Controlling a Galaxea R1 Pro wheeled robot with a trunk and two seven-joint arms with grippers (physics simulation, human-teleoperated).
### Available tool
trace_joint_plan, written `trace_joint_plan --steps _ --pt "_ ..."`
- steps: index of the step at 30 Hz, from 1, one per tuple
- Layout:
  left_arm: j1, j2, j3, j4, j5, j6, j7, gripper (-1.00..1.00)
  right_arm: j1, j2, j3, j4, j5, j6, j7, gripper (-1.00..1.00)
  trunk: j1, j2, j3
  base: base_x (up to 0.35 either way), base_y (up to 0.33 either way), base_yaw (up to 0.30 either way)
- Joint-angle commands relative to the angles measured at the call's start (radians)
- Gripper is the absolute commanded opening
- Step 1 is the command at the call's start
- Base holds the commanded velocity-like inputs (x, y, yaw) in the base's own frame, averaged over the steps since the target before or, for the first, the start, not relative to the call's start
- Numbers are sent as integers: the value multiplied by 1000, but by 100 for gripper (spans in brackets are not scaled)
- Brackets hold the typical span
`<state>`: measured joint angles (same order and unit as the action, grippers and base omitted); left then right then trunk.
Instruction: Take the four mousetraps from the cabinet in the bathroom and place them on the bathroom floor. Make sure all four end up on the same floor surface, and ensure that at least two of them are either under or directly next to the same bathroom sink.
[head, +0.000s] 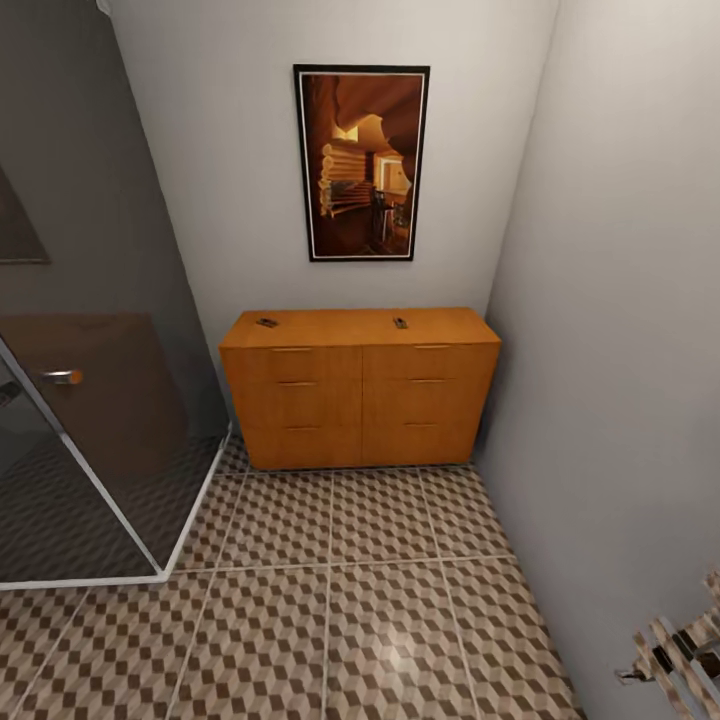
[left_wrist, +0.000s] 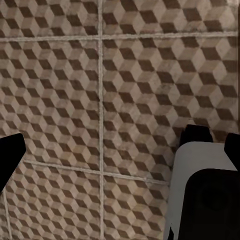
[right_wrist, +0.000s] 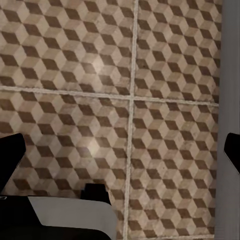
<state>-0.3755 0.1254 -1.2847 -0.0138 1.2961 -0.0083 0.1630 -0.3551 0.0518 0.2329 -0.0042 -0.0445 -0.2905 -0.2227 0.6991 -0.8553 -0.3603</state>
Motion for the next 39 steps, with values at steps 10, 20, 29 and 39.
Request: trace_joint_plan --steps 10,20,29,39 --pt "0 0 -8 -2 8 -1 4 100 -1 0 8 1 -4 -2 -4 100 1 -1 -1 331 -39 0" --pt "0 1 -8 -2 8 -1 4 100 -1 -2 8 1 -3 -2 -4 100 1 -1 -1 331 -4 4" --pt "0 2 -8 -2 8 -2 4 100 -1 -4 8 1 -3 -2 -4 100 1 -1 -1 331 0 1" --pt "17 -16 9 -19 19 15 16 100 -18 -14 14 -15 -17 15 6 100 1 -1 -1 179 0 0"
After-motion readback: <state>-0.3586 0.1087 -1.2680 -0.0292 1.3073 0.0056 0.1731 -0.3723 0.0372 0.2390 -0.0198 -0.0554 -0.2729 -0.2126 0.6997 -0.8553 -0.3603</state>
